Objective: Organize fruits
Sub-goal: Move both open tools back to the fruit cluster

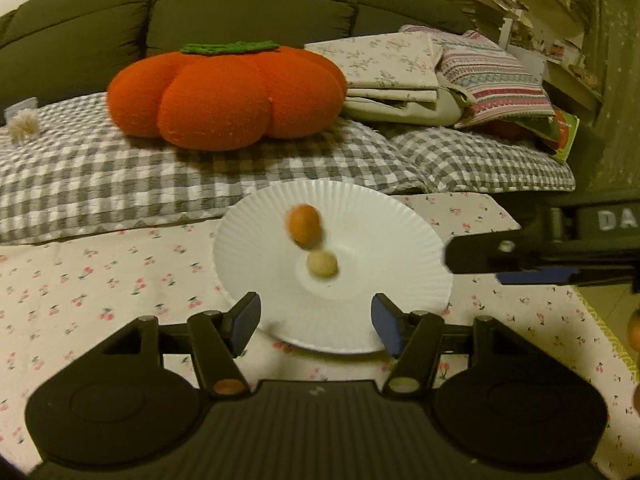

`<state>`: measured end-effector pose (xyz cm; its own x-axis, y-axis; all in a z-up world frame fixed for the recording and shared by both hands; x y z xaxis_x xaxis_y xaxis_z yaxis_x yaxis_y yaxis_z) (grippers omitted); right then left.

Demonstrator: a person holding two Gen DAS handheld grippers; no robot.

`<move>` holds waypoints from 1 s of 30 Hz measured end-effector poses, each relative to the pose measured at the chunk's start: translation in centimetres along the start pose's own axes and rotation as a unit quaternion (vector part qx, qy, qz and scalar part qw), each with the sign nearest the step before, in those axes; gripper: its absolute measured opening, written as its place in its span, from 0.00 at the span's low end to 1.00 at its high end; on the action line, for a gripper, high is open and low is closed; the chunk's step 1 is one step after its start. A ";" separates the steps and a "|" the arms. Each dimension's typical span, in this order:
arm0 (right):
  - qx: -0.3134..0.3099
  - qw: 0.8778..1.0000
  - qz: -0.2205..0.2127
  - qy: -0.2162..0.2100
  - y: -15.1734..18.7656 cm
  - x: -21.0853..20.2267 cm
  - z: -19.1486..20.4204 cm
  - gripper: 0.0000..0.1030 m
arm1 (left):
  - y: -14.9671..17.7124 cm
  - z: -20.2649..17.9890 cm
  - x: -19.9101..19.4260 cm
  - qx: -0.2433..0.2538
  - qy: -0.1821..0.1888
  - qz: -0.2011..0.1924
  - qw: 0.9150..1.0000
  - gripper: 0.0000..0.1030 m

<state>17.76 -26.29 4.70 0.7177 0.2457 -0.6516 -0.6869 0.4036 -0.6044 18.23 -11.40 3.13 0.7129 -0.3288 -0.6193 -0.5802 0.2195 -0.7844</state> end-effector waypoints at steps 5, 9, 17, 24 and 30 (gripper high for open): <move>0.004 1.000 -0.006 -0.007 0.8 -2.6 0.0 0.71 | 0.5 1.5 -2.1 -0.032 -0.006 0.005 0.999 0.60; 0.002 1.000 -0.012 -0.006 1.5 -4.5 -0.3 0.76 | 1.4 2.3 -3.5 -0.050 -0.010 0.019 0.999 0.60; 0.001 0.999 -0.015 -0.030 2.3 -6.7 0.8 0.83 | 3.3 3.6 -7.7 -0.073 -0.031 0.028 0.996 0.66; 0.002 0.999 0.004 -0.038 3.6 -7.0 1.6 0.86 | 6.2 6.6 -10.8 -0.125 -0.049 0.047 0.990 0.70; -0.022 0.998 0.029 -0.047 5.9 -6.7 3.3 0.86 | 8.6 8.6 -12.0 -0.155 -0.059 0.062 0.984 0.70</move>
Point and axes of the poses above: each gripper's, at about its wrist camera, not at the fingertips, and x roughly the way its jaws point, z to its left, y to its underside, the point moved 8 cm from there along x, roughly the way its jaws point, and after that the axes turned 5 degrees about x, right-handed, at the moved point
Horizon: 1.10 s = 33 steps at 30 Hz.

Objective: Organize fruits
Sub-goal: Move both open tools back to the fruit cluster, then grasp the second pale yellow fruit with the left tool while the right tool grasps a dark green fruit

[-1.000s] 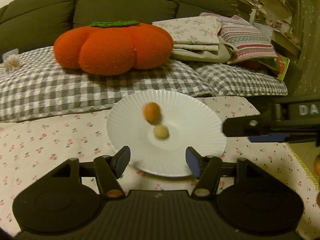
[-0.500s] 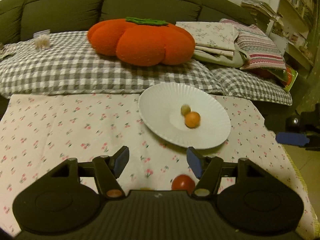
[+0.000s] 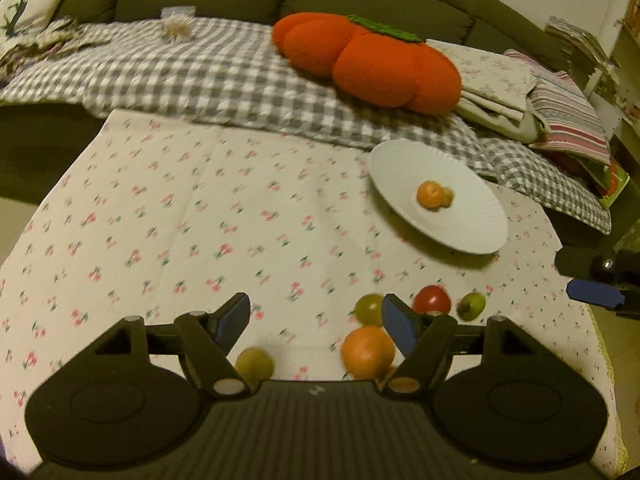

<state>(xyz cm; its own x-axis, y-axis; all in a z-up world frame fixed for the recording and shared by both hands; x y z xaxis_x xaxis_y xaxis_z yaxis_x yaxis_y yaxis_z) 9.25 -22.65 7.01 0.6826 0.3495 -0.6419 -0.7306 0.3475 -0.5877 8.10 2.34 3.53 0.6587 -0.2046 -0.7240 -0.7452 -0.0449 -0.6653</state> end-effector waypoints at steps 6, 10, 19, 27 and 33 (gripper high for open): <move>-0.033 0.999 0.024 0.004 2.0 1.0 1.5 0.86 | 1.7 1.8 0.1 -0.027 -0.013 0.014 0.999 0.68; -0.044 0.999 0.029 0.012 2.8 1.4 1.8 0.86 | 2.6 1.9 0.7 -0.030 -0.021 0.026 0.999 0.68; -0.068 0.996 0.053 0.017 4.7 2.8 2.3 0.85 | 3.5 2.1 1.9 -0.013 -0.039 0.038 0.998 0.53; -0.054 0.996 0.072 0.027 5.5 3.9 1.6 0.85 | 4.4 2.2 4.2 -0.007 -0.057 0.062 0.996 0.42; -0.024 0.995 0.092 0.034 5.9 5.0 0.2 0.85 | 4.5 1.9 4.8 0.008 -0.068 0.062 0.996 0.23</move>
Point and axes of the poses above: each gripper's, at about its wrist camera, not at the fingertips, and x roughly the way its jaws point, z to its left, y to its underside, the point moved 8 cm from there along x, roughly the way its jaws point, and after that the axes turned 5 degrees about x, right-handed, at the moved point
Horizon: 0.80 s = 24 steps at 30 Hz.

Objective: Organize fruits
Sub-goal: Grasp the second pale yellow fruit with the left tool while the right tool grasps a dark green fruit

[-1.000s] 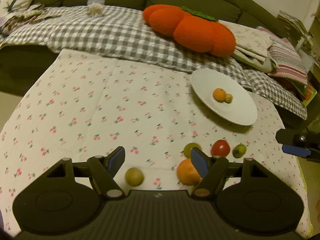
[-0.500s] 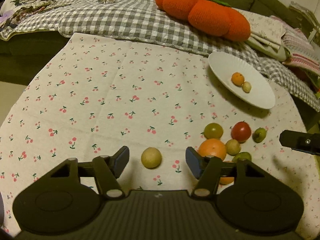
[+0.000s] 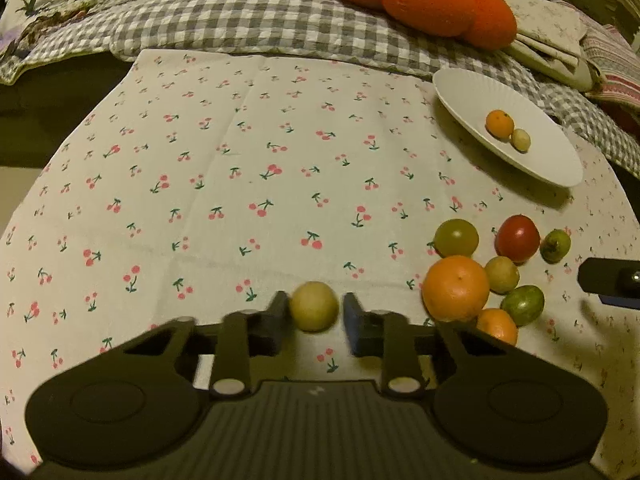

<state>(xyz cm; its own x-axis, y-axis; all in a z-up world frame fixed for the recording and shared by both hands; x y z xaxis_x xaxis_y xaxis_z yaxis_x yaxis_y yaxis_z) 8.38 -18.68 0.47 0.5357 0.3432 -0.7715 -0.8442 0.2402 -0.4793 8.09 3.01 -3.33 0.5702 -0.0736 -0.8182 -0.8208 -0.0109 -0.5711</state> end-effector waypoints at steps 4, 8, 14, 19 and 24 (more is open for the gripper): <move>0.016 1.000 0.007 -0.001 0.2 0.6 -0.5 0.83 | 0.0 0.1 -0.2 -0.007 0.000 -0.001 1.000 0.23; 0.011 1.000 0.012 0.001 0.4 1.1 -0.5 0.73 | -0.4 -0.2 -1.1 0.001 -0.005 -0.017 1.000 0.23; 0.006 1.000 0.019 0.009 1.0 2.3 -0.4 0.55 | -0.8 -0.5 -2.2 0.004 -0.002 -0.029 1.000 0.23; 0.014 0.999 0.030 0.001 1.5 3.0 -0.1 0.53 | -0.8 -0.8 -2.4 0.004 0.007 -0.029 1.000 0.23; 0.008 1.000 0.030 0.002 1.8 3.6 0.3 0.50 | -0.8 -1.1 -2.7 0.009 0.006 -0.035 0.999 0.23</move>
Point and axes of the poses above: each gripper's, at about its wrist camera, not at the fingertips, and x roughly the way its jaws point, z to its left, y to its underside, the point moved 8 cm from there along x, roughly the way its jaws point, and after that the axes turned 5 degrees about x, right-handed, at the moved point
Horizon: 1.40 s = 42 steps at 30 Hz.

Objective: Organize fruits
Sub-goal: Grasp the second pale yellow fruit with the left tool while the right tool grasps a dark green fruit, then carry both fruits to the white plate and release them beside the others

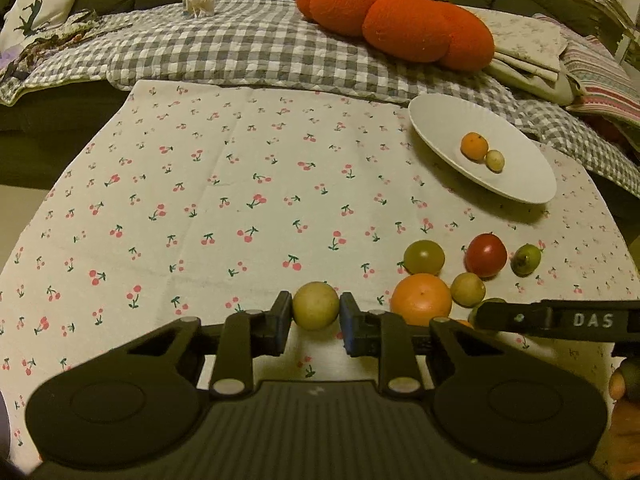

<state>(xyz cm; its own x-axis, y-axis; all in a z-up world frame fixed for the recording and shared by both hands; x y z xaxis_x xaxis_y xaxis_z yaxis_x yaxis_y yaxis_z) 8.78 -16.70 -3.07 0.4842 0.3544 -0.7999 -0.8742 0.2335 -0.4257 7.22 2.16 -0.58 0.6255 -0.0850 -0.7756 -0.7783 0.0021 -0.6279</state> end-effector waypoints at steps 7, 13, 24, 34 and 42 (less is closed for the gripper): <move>-0.006 1.000 -0.006 -0.005 -0.1 0.5 0.4 0.31 | 0.0 -0.2 0.0 0.005 -0.001 -0.002 1.000 0.23; -0.012 1.000 -0.014 0.001 -0.4 -0.5 0.8 0.31 | -0.2 -0.3 -0.3 0.011 -0.004 -0.009 1.000 0.23; -0.004 0.999 -0.030 0.008 -1.3 -1.7 0.2 0.31 | -0.3 -0.8 -0.7 0.027 -0.010 -0.018 0.999 0.23; 0.005 0.999 -0.046 0.007 -2.2 -2.8 -0.3 0.31 | -0.9 -1.7 -0.5 0.048 -0.017 -0.028 0.998 0.23; 0.010 0.999 -0.051 0.004 -2.6 -3.4 -0.5 0.31 | -1.5 -2.4 -0.4 0.060 -0.018 -0.034 0.997 0.23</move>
<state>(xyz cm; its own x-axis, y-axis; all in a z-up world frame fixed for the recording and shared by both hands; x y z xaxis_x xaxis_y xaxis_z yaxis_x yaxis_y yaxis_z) 9.42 -18.98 0.51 0.5703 0.3202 -0.7565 -0.8195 0.2855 -0.4969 7.99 -0.20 0.78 0.6804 -0.0530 -0.7309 -0.7227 0.1164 -0.6813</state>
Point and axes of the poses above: each gripper's, at about its wrist camera, not at the fingertips, and x roughly the way its jaws point, z to its left, y to its underside, the point moved 8 cm from there along x, roughly the way its jaws point, and after that the axes turned 5 degrees about x, right-handed, at the moved point
